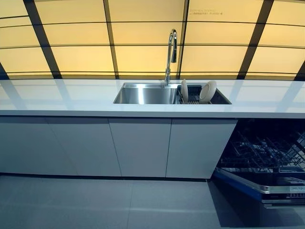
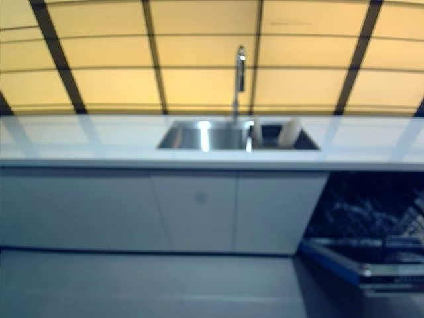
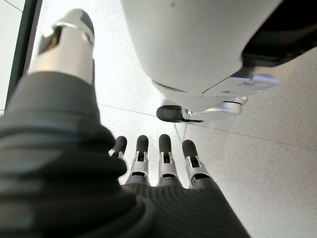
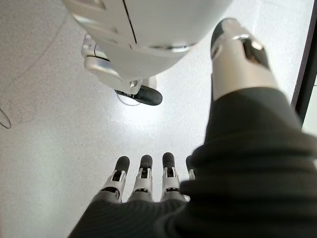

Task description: Take plates into dishwasher

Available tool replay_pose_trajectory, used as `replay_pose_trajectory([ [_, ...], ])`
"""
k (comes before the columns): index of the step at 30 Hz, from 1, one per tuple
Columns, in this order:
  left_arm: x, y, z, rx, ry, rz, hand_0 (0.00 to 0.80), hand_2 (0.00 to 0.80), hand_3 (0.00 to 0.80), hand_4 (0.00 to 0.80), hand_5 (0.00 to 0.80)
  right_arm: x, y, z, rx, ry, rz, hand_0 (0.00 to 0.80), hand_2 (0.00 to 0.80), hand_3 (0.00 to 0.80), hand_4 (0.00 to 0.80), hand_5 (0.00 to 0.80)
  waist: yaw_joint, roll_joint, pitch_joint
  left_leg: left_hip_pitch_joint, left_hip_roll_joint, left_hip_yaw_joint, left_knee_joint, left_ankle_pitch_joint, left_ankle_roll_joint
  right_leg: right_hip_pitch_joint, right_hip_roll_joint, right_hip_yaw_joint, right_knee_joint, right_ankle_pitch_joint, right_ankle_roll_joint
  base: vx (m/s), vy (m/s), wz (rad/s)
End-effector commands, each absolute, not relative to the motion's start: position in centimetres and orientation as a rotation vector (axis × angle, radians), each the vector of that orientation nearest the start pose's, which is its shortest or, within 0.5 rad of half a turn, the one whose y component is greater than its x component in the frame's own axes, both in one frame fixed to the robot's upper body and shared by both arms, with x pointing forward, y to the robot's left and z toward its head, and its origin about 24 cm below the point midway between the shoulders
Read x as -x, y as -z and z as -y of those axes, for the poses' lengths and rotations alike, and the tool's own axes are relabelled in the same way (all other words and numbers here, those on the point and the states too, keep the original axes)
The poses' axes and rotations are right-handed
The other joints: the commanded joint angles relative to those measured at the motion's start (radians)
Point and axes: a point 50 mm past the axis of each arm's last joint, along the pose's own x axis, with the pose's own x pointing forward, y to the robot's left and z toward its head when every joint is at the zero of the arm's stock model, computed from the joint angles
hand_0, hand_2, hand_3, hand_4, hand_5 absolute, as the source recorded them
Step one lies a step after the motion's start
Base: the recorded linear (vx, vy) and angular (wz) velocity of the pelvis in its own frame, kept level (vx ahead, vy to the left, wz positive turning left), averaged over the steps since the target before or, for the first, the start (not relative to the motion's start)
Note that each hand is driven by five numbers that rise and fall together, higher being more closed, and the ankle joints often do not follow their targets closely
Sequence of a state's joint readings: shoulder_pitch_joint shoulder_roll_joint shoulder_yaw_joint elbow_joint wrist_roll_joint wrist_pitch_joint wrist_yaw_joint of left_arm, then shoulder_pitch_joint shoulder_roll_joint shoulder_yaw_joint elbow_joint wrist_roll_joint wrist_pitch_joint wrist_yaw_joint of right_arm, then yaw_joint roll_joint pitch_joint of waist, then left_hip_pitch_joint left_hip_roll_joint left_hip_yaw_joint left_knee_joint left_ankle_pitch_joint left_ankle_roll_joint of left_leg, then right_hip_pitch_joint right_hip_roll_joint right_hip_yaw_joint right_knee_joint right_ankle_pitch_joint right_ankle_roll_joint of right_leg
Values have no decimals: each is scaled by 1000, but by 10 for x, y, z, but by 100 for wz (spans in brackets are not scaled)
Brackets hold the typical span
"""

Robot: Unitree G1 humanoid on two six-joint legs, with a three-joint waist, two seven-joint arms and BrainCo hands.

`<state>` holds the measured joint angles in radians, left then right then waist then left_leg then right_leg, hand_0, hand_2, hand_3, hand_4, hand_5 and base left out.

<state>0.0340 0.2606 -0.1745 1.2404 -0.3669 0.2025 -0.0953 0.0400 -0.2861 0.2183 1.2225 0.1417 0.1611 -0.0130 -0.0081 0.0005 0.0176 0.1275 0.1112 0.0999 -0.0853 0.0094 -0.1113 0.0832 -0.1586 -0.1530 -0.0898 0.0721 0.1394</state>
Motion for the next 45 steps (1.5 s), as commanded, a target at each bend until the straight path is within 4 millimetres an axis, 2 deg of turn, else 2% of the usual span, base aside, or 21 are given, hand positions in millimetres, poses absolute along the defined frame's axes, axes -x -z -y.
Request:
replay_pose_trajectory([
  [1,-69,166,-237,67,-175,-1435,0,0,0,0,0,-82,163,238,316,-23,-1379,0,0,0,0,0,17,-42,20,-14,-75,1,-2,-33,68,32,44,-29,15,-30,8,0,0,0],
  [5,-71,165,-238,42,-164,-1440,0,0,0,0,0,-100,160,229,294,-140,-1292,0,0,0,0,0,26,-46,23,-13,-75,-7,-2,-30,66,37,43,-33,15,-29,7,6,-19,2],
  [7,-72,164,-240,18,-159,-1440,0,0,0,0,0,-125,152,217,256,-272,-1196,0,0,0,0,0,31,-50,27,-14,-73,-12,-2,-27,64,39,43,-35,15,-28,6,6,-47,6],
  [8,-72,164,-241,15,-160,-1439,0,0,0,0,0,-129,150,215,246,-301,-1175,0,0,0,0,0,32,-51,27,-15,-73,-13,-2,-26,64,38,43,-35,15,-28,6,-9,-43,10],
  [10,-73,163,-244,1,-159,-1435,0,0,0,0,0,-152,136,202,227,-449,-1073,0,0,0,0,0,35,-55,29,-20,-70,-16,-2,-22,62,37,44,-36,14,-28,4,-20,-44,11],
  [14,-73,161,-251,-16,-160,-1430,0,0,0,0,0,-175,111,185,174,-663,-924,0,0,0,0,0,34,-63,29,-24,-70,-20,-2,-17,60,36,48,-39,14,-30,1,-15,-46,2],
  [15,-72,161,-252,-20,-160,-1430,0,0,0,0,0,-181,103,183,161,-701,-870,0,0,0,0,0,35,-64,29,-25,-70,-21,-2,-16,59,37,49,-41,15,-30,1,-6,-41,7],
  [17,-70,160,-255,-26,-165,-1430,0,0,0,0,0,-202,70,171,115,-774,-728,0,0,0,0,0,30,-68,29,-26,-69,-23,-2,-14,56,34,53,-39,17,-32,-3,-8,-41,7],
  [22,-60,162,-253,-10,-180,-1427,0,0,0,0,0,-232,3,149,18,-873,-431,0,0,0,0,0,16,-69,25,-29,-66,-16,-2,-15,52,31,63,-29,18,-41,-10,0,0,0],
  [26,-58,163,-252,-9,-186,-1425,0,0,0,0,0,-244,-24,145,1,-895,-311,0,0,0,0,0,16,-69,21,-30,-62,-15,-2,-14,49,31,65,-28,19,-45,-11,0,0,0],
  [29,-55,164,-252,-13,-193,-1429,0,0,0,0,0,-254,-53,142,-51,-902,-205,0,0,0,0,0,18,-68,18,-32,-58,-15,-2,-12,48,32,64,-30,22,-48,-13,0,0,0],
  [31,-55,164,-252,-17,-192,-1430,0,0,0,0,0,-258,-62,144,-66,-883,-165,0,0,0,0,0,18,-68,17,-32,-56,-15,-2,-11,48,32,64,-30,22,-50,-14,-2,-20,0],
  [32,-56,164,-252,-23,-194,-1430,0,0,0,0,0,-266,-75,147,-84,-858,-104,0,0,0,0,0,18,-67,18,-32,-53,-16,-2,-11,48,32,65,-29,26,-52,-16,-8,-41,0],
  [33,-56,164,-252,-26,-194,-1430,0,0,0,0,0,-267,-78,148,-91,-855,-94,0,0,0,0,0,19,-67,18,-32,-53,-16,-2,-11,48,32,65,-29,27,-53,-16,-20,-57,0],
  [34,-57,163,-254,-34,-199,-1428,0,0,0,0,0,-274,-89,152,-106,-839,-46,0,0,0,0,0,18,-66,18,-29,-50,-18,-2,-13,48,32,67,-28,32,-58,-18,-17,-41,0],
  [37,-60,163,-255,-43,-208,-1425,0,0,0,0,0,-283,-103,158,-93,-806,9,0,0,0,0,0,17,-68,16,-23,-40,-17,-2,-15,46,33,71,-22,42,-69,-23,-13,-62,-2],
  [39,-58,162,-259,-63,-229,-1440,0,0,0,0,0,-296,-125,170,-69,-747,75,0,0,0,0,0,18,-68,19,-16,-14,-16,13,-7,37,19,80,-8,93,-98,-41,3,-69,-4],
  [40,-58,162,-260,-64,-237,-1442,0,0,0,0,0,-298,-128,171,-68,-742,85,0,0,0,0,0,18,-68,22,-16,-11,-15,17,-7,35,17,82,-7,101,-102,-43,13,-100,-4],
  [42,-53,161,-264,-30,-297,-1453,0,0,0,0,0,-308,-148,175,-40,-710,134,0,0,0,0,0,34,-96,61,-108,22,-42,219,16,17,14,81,17,133,-102,-80,21,-102,-7],
  [44,-44,162,-264,24,-337,-1451,0,0,0,0,0,-310,-157,176,-15,-698,172,0,0,0,0,0,61,-110,99,-228,21,-86,420,97,24,19,87,39,146,-104,-110,50,-84,-24],
  [45,-43,162,-264,28,-342,-1451,0,0,0,0,0,-310,-157,176,-14,-697,174,0,0,0,0,0,60,-108,100,-237,22,-89,432,97,24,18,90,39,148,-106,-111,132,-69,-39],
])
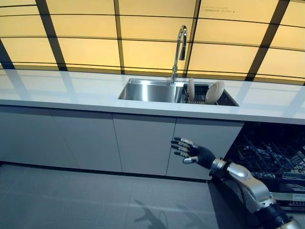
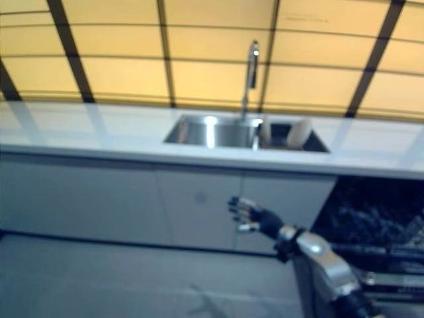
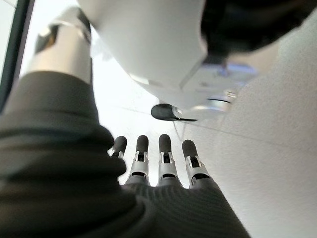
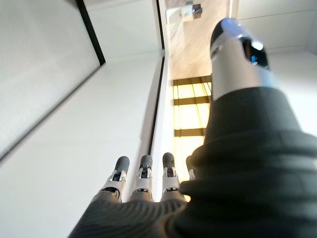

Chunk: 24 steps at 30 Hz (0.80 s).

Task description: Take plates into dishwasher

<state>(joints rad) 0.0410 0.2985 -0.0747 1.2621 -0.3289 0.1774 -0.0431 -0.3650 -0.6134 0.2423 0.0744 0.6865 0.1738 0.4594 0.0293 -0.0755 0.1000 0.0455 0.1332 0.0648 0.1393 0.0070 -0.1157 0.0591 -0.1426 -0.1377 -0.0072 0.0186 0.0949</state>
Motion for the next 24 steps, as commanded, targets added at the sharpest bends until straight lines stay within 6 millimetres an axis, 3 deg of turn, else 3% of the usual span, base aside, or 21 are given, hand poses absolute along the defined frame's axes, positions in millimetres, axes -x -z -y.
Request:
replay_pose_trajectory([
  [1,-36,163,-264,49,-349,-1466,0,0,0,0,0,-310,-162,180,-12,-662,202,0,0,0,0,0,49,-25,44,-244,-23,-46,256,146,27,73,89,25,65,-63,-80,129,-30,-31],
  [2,-35,163,-264,53,-352,-1470,0,0,0,0,0,-311,-162,181,-10,-652,209,0,0,0,0,0,53,-24,48,-253,-29,-45,260,146,28,79,91,24,64,-65,-80,245,-11,-24],
  [3,-30,164,-262,56,-354,-1480,0,0,0,0,0,-312,-162,184,-11,-626,222,0,0,0,0,0,76,-8,54,-274,-80,-42,187,161,28,112,111,34,55,-74,-70,461,42,9],
  [4,-20,164,-265,52,-359,-1497,0,0,0,0,0,-314,-165,188,-30,-589,246,0,0,0,0,0,100,25,59,-296,-82,32,1,216,13,168,156,60,46,-102,-65,613,49,2],
  [5,-16,163,-267,42,-355,-1507,0,0,0,0,0,-314,-168,191,-28,-551,258,0,0,0,0,0,119,40,61,-312,-98,39,-83,261,1,205,178,83,40,-120,-67,597,35,-12],
  [6,-13,163,-268,41,-356,-1512,0,0,0,0,0,-315,-169,193,-25,-531,262,0,0,0,0,0,130,42,60,-321,-114,35,-131,274,-3,222,185,100,38,-127,-67,510,10,-78],
  [7,-6,163,-270,49,-366,-1520,0,0,0,0,0,-317,-173,196,-34,-509,271,0,0,0,0,0,155,40,56,-339,-155,15,-187,288,-4,260,193,146,35,-145,-69,459,25,-78],
  [8,-5,161,-274,65,-384,-1520,0,0,0,0,0,-323,-178,196,-45,-496,278,0,0,0,0,0,162,35,46,-327,-185,-12,-193,233,30,263,192,184,38,-163,-71,430,47,-62],
  [11,-16,157,-284,47,-391,-1494,0,0,0,0,0,-329,-178,212,-70,-410,278,0,0,0,0,0,147,25,18,-288,-170,24,-132,179,64,268,137,172,58,-178,-25,249,81,-49],
  [14,-34,153,-294,-13,-381,-1456,0,0,0,0,0,-326,-180,234,-87,-318,283,0,0,0,0,0,133,-2,-11,-228,-136,25,-128,130,80,245,60,82,59,-150,24,258,30,-6],
  [18,-46,147,-304,-67,-381,-1432,0,0,0,0,0,-329,-186,254,-79,-208,273,0,0,0,0,0,137,-24,-48,-263,-111,32,-108,121,74,235,27,28,15,-121,39,96,-20,2],
  [24,-51,149,-299,-69,-354,-1431,0,0,0,0,0,-332,-205,268,-73,-116,305,0,0,0,0,0,146,-37,-55,-312,-85,29,-72,108,55,225,1,0,-18,-104,59,28,21,-10],
])
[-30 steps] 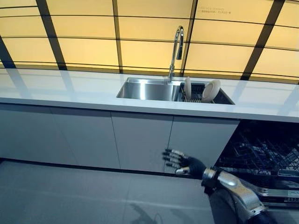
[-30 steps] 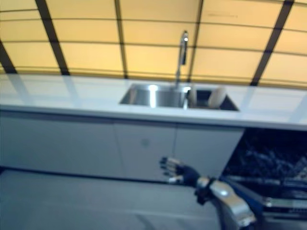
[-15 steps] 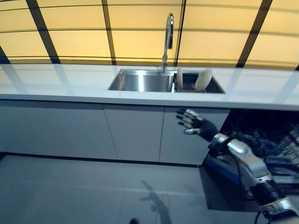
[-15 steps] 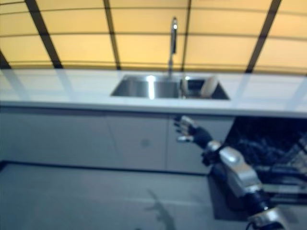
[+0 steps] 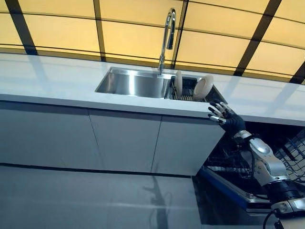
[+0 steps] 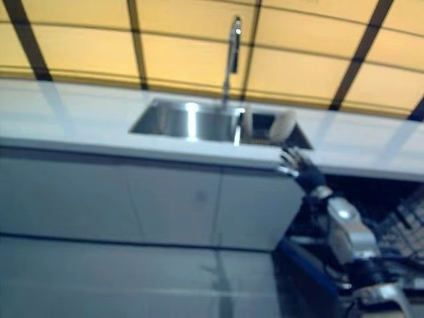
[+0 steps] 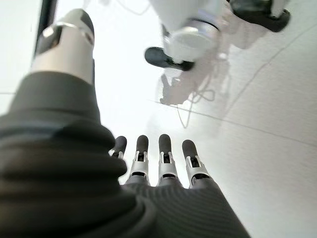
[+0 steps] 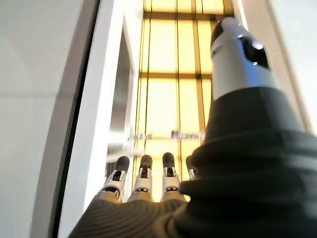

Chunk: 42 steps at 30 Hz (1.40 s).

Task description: Take plates into dishwasher

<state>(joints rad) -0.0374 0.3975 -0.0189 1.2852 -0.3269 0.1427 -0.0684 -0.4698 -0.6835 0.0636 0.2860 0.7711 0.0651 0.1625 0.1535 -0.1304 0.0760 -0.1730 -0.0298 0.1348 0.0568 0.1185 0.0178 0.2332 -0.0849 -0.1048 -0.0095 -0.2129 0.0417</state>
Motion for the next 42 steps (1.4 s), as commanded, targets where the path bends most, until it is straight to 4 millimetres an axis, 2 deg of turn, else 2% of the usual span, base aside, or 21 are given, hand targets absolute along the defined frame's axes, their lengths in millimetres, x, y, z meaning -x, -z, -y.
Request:
replay_pose_trajectory([
  [1,-50,150,-299,-68,-350,-1432,0,0,0,0,0,-332,-207,270,-77,-107,308,0,0,0,0,0,22,17,-30,-94,80,-42,17,-7,-80,50,-60,-34,-14,128,114,56,62,-3],
  [6,-48,151,-295,-62,-353,-1445,0,0,0,0,0,-330,-222,291,-109,0,349,0,0,0,0,0,22,-1,-27,-108,84,-58,121,-65,-78,59,-86,-29,-5,131,124,83,100,0],
  [9,-52,150,-297,-62,-366,-1442,0,0,0,0,0,-330,-230,307,-124,64,364,0,0,0,0,0,21,-14,-33,-98,79,-62,147,-100,-59,63,-118,-31,34,156,144,116,138,-1],
  [12,-55,148,-302,-89,-360,-1450,0,0,0,0,0,-328,-232,320,-154,130,361,0,0,0,0,0,14,-27,-49,-64,49,-62,122,-114,-30,34,-173,-8,165,300,158,143,181,0],
  [13,-54,146,-305,-106,-355,-1454,0,0,0,0,0,-327,-233,325,-168,152,362,0,0,0,0,0,-2,-18,-49,-17,35,-66,96,-119,-19,-28,-192,14,288,377,159,163,208,-10],
  [14,-54,146,-306,-117,-348,-1456,0,0,0,0,0,-327,-234,327,-174,162,360,0,0,0,0,0,-6,-11,-53,-4,36,-67,83,-116,-16,-55,-190,25,318,403,158,180,214,-11],
  [15,-54,145,-308,-130,-341,-1461,0,0,0,0,0,-327,-234,329,-183,174,361,0,0,0,0,0,-16,0,-54,19,32,-72,68,-119,-8,-83,-175,37,366,411,150,283,258,4],
  [16,-52,144,-312,-145,-339,-1471,0,0,0,0,0,-327,-234,336,-193,201,351,0,0,0,0,0,-42,23,-48,89,12,-85,27,-127,4,-178,-128,53,458,389,127,348,261,17],
  [17,-52,143,-313,-147,-340,-1473,0,0,0,0,0,-327,-236,339,-191,220,347,0,0,0,0,0,-56,30,-46,119,0,-90,7,-128,7,-222,-99,46,452,371,115,383,230,20],
  [19,-52,142,-315,-158,-337,-1480,0,0,0,0,0,-326,-241,346,-174,256,335,0,0,0,0,0,-82,45,-46,172,-14,-106,-33,-124,3,-302,-51,5,350,326,89,374,48,38],
  [20,-52,142,-314,-166,-336,-1480,0,0,0,0,0,-325,-243,349,-164,274,330,0,0,0,0,0,-99,43,-41,207,-25,-122,-51,-133,-1,-335,-44,-19,261,316,86,440,-57,39],
  [22,-53,143,-312,-174,-328,-1480,0,0,0,0,0,-322,-245,356,-159,305,323,0,0,0,0,0,-143,38,-30,284,-43,-171,-82,-168,-4,-405,-30,-29,106,371,108,478,-110,17],
  [23,-52,144,-311,-176,-323,-1479,0,0,0,0,0,-318,-246,360,-150,326,322,0,0,0,0,0,-170,39,-25,316,-50,-209,-89,-189,2,-437,-18,0,45,419,125,379,-85,53],
  [24,-52,144,-310,-177,-322,-1479,0,0,0,0,0,-318,-246,361,-149,329,319,0,0,0,0,0,-173,42,-25,321,-48,-216,-90,-194,3,-436,-14,1,35,425,127,432,-93,85],
  [25,-52,146,-307,-176,-323,-1482,0,0,0,0,0,-312,-251,368,-146,365,322,0,0,0,0,0,-209,47,-25,375,-49,-267,-94,-223,6,-496,7,25,-59,467,141,325,-72,71],
  [27,-52,147,-304,-150,-330,-1485,0,0,0,0,0,-312,-251,369,-144,397,320,0,0,0,0,0,-222,52,-26,430,-30,-290,-94,-265,3,-518,14,-6,-20,480,127,292,-121,50],
  [28,-52,148,-302,-145,-327,-1486,0,0,0,0,0,-313,-252,368,-144,407,319,0,0,0,0,0,-222,45,-25,442,-27,-294,-85,-289,7,-512,9,4,14,474,118,186,-123,33],
  [30,-52,149,-300,-123,-340,-1491,0,0,0,0,0,-316,-249,368,-155,424,297,0,0,0,0,0,-226,37,-36,458,-13,-290,-78,-306,4,-489,3,21,49,453,108,261,-123,40],
  [33,-49,151,-293,-109,-294,-1507,0,0,0,0,0,-314,-239,371,-135,463,252,0,0,0,0,0,-228,42,-52,479,22,-252,-118,-280,-29,-420,2,16,39,417,104,270,-122,39],
  [38,-54,153,-287,-120,-271,-1491,0,0,0,0,0,-311,-234,379,-133,536,244,0,0,0,0,0,-227,45,-58,469,39,-206,-143,-258,-56,-356,-9,8,9,388,107,182,-93,3],
  [42,-52,153,-289,-149,-248,-1491,0,0,0,0,0,-311,-239,378,-109,576,258,0,0,0,0,0,-225,53,-49,447,50,-179,-144,-240,-70,-345,-17,-4,11,376,112,104,-77,-4],
])
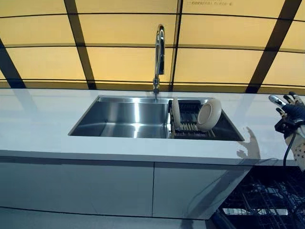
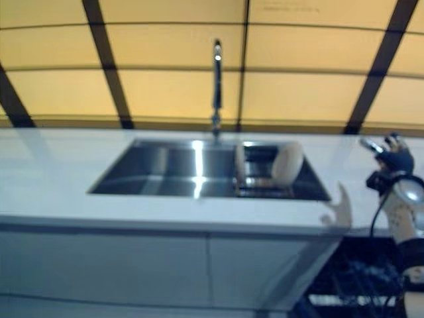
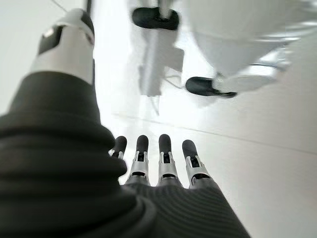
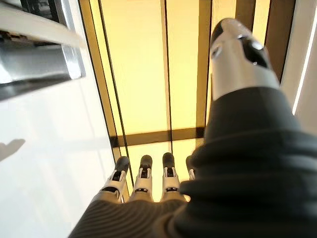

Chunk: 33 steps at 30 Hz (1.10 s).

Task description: Take plates into dishwasher

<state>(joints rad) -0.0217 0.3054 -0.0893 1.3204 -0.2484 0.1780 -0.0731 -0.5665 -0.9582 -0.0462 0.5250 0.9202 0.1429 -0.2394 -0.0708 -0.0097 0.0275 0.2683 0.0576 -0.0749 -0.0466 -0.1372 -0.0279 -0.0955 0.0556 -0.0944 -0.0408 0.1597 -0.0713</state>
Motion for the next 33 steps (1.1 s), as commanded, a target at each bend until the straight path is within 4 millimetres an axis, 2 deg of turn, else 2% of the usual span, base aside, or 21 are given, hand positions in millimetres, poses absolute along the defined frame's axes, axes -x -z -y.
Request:
replay_pose_trajectory([
  [1,-52,153,-290,-151,-248,-1492,0,0,0,0,0,-311,-241,378,-105,580,259,0,0,0,0,0,-1,-67,0,4,-35,32,-41,18,-26,-18,-157,-16,46,1,224,103,-79,1],
  [5,-51,151,-293,-161,-255,-1496,0,0,0,0,0,-309,-249,384,-75,614,268,0,0,0,0,0,-5,-59,-1,1,-22,44,-41,23,-34,-31,-158,-27,77,-22,218,80,-72,2],
  [9,-54,151,-293,-166,-273,-1497,0,0,0,0,0,-311,-255,384,-3,639,234,0,0,0,0,0,-9,-56,-11,17,6,61,-39,22,-46,-32,-150,-35,109,-54,199,62,-84,-22],
  [10,-55,151,-293,-163,-285,-1497,0,0,0,0,0,-313,-257,384,23,624,225,0,0,0,0,0,-10,-56,-16,30,31,66,-18,30,-60,-33,-143,-38,120,-66,186,40,-83,-7],
  [11,-55,151,-293,-158,-293,-1498,0,0,0,0,0,-316,-259,381,49,610,221,0,0,0,0,0,-11,-54,-19,29,54,67,15,64,-72,-33,-134,-40,124,-73,175,38,-91,-6],
  [12,-56,151,-293,-148,-302,-1498,0,0,0,0,0,-319,-264,377,66,590,230,0,0,0,0,0,-10,-51,-20,13,85,62,84,139,-86,-26,-119,-42,120,-79,158,26,-61,-5],
  [13,-56,151,-292,-145,-304,-1497,0,0,0,0,0,-320,-266,376,76,584,236,0,0,0,0,0,-9,-50,-20,3,93,59,108,162,-90,-22,-115,-42,117,-80,153,33,-79,-12],
  [14,-56,152,-291,-138,-310,-1492,0,0,0,0,0,-323,-270,370,116,569,254,0,0,0,0,0,-3,-59,-17,-34,93,47,214,212,-87,-9,-110,-40,107,-82,139,119,-123,-24],
  [15,-58,152,-289,-110,-327,-1479,0,0,0,0,0,-330,-271,360,125,531,255,0,0,0,0,0,14,-80,-2,-125,92,43,352,266,-77,32,-105,-10,92,-95,117,149,-132,-47],
  [16,-59,152,-289,-103,-330,-1474,0,0,0,0,0,-332,-269,357,118,518,244,0,0,0,0,0,26,-87,5,-173,74,38,370,267,-69,52,-106,0,86,-98,114,230,-105,-72],
  [17,-63,152,-288,-87,-334,-1464,0,0,0,0,0,-336,-264,349,109,480,225,0,0,0,0,0,58,-96,25,-276,22,32,381,249,-45,97,-102,28,73,-108,116,232,-8,-55],
  [18,-65,151,-288,-87,-328,-1460,0,0,0,0,0,-340,-261,345,98,459,216,0,0,0,0,0,83,-93,42,-330,-4,58,333,235,-38,135,-93,44,60,-117,124,227,27,-39],
  [19,-65,151,-288,-90,-325,-1457,0,0,0,0,0,-341,-261,344,92,454,215,0,0,0,0,0,93,-90,51,-348,-6,80,310,241,-41,153,-88,45,54,-121,126,227,72,-47],
  [20,-68,150,-289,-105,-309,-1449,0,0,0,0,0,-345,-261,341,85,439,201,0,0,0,0,0,117,-83,70,-399,-32,124,241,269,-55,201,-73,50,29,-126,131,190,46,-87],
  [21,-71,151,-287,-112,-300,-1438,0,0,0,0,0,-347,-260,339,85,423,192,0,0,0,0,0,141,-76,87,-481,-72,131,230,300,-60,229,-51,79,24,-134,123,171,38,-99],
  [22,-72,151,-286,-111,-300,-1435,0,0,0,0,0,-348,-261,337,77,414,193,0,0,0,0,0,141,-77,87,-477,-80,130,232,287,-55,227,-52,85,24,-136,123,106,49,-79],
  [23,-75,149,-288,-107,-308,-1429,0,0,0,0,0,-350,-264,331,60,381,191,0,0,0,0,0,133,-81,82,-435,-94,127,204,230,-33,216,-65,93,19,-134,127,96,99,-71],
  [24,-80,148,-289,-110,-315,-1422,0,0,0,0,0,-351,-267,329,50,342,184,0,0,0,0,0,125,-73,69,-376,-102,109,124,212,-24,203,-66,85,25,-137,137,120,118,-75],
  [28,-83,145,-294,-123,-332,-1412,0,0,0,0,0,-354,-272,327,58,279,140,0,0,0,0,0,116,-62,33,-263,-99,82,10,199,-21,190,-73,57,16,-132,155,145,78,-43],
  [33,-78,147,-294,-142,-307,-1413,0,0,0,0,0,-357,-260,320,74,234,78,0,0,0,0,0,111,-67,-2,-226,-104,82,-19,184,-11,179,-89,33,-3,-118,167,85,80,-6],
])
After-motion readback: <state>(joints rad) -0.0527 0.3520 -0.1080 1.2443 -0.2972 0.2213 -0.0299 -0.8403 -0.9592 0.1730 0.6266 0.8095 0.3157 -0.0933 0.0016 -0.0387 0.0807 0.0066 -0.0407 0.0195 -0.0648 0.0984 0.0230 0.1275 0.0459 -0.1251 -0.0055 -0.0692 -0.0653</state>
